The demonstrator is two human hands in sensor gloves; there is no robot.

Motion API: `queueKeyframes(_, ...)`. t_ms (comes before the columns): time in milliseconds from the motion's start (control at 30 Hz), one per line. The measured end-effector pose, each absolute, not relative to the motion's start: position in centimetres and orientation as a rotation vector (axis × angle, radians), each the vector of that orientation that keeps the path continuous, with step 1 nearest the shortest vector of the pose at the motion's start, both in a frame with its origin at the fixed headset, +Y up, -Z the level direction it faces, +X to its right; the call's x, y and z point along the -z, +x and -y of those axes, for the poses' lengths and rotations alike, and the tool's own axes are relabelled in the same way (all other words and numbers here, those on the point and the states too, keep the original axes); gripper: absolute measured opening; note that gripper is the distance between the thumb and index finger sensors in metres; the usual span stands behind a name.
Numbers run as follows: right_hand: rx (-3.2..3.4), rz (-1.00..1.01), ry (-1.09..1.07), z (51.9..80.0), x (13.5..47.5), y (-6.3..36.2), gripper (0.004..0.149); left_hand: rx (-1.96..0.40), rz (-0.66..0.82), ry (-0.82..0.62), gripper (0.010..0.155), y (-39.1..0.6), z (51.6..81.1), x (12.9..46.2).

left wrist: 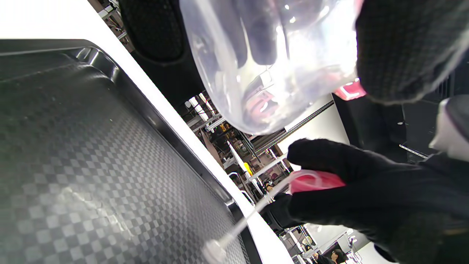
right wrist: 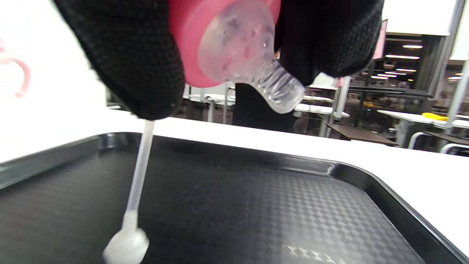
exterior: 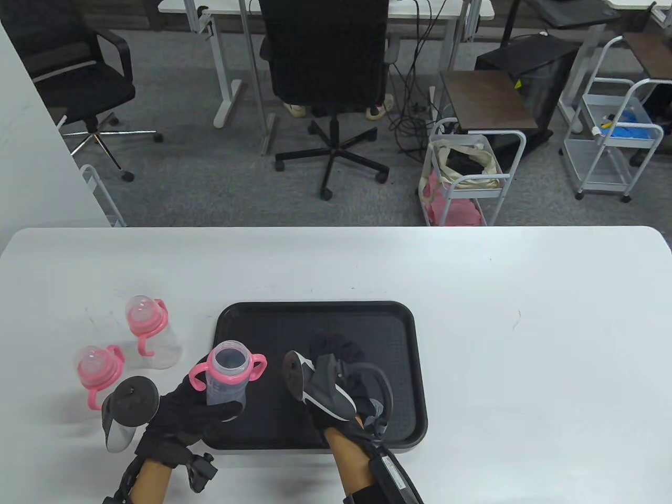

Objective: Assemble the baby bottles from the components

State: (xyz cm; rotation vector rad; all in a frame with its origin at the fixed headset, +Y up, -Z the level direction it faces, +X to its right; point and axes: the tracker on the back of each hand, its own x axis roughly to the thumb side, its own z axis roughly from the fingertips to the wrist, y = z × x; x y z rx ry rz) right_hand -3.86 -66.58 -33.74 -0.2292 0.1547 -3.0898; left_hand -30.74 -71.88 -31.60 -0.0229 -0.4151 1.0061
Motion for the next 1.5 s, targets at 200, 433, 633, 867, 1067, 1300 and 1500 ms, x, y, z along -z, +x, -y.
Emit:
queueKeyframes(200,3.055,-0.353,-0.351,64.2,32.2,-3.2,0.079,-0.983,0.420,-0.039,0.095,-30.5,72.0,31.7)
queueKeyframes(433,3.077,-0.521,-0.402,60.9,31.1,-1.8,0.085,-0.947,0.424,-0.057,0.095,-30.3,72.1,31.8)
queueKeyframes(633,3.075,-0.644,-0.459,58.1,30.0,-0.8,0.088,-0.925,0.426,-0.068,0.095,-30.1,72.2,31.8)
queueKeyframes(867,3.049,-0.909,-0.502,54.3,28.0,-0.2,0.087,-0.892,0.461,-0.110,0.095,-29.3,72.3,31.9)
queueKeyframes(1067,3.032,-1.092,-0.543,51.6,27.0,-0.8,0.087,-0.884,0.478,-0.128,0.095,-28.9,72.3,31.9)
queueKeyframes(1300,2.981,-1.130,-0.638,50.3,26.7,-3.0,0.087,-0.884,0.508,-0.126,0.095,-28.5,71.9,31.7)
queueKeyframes(1500,2.968,-1.074,-0.708,50.9,26.8,-4.4,0.086,-0.890,0.536,-0.119,0.096,-28.4,71.5,31.4)
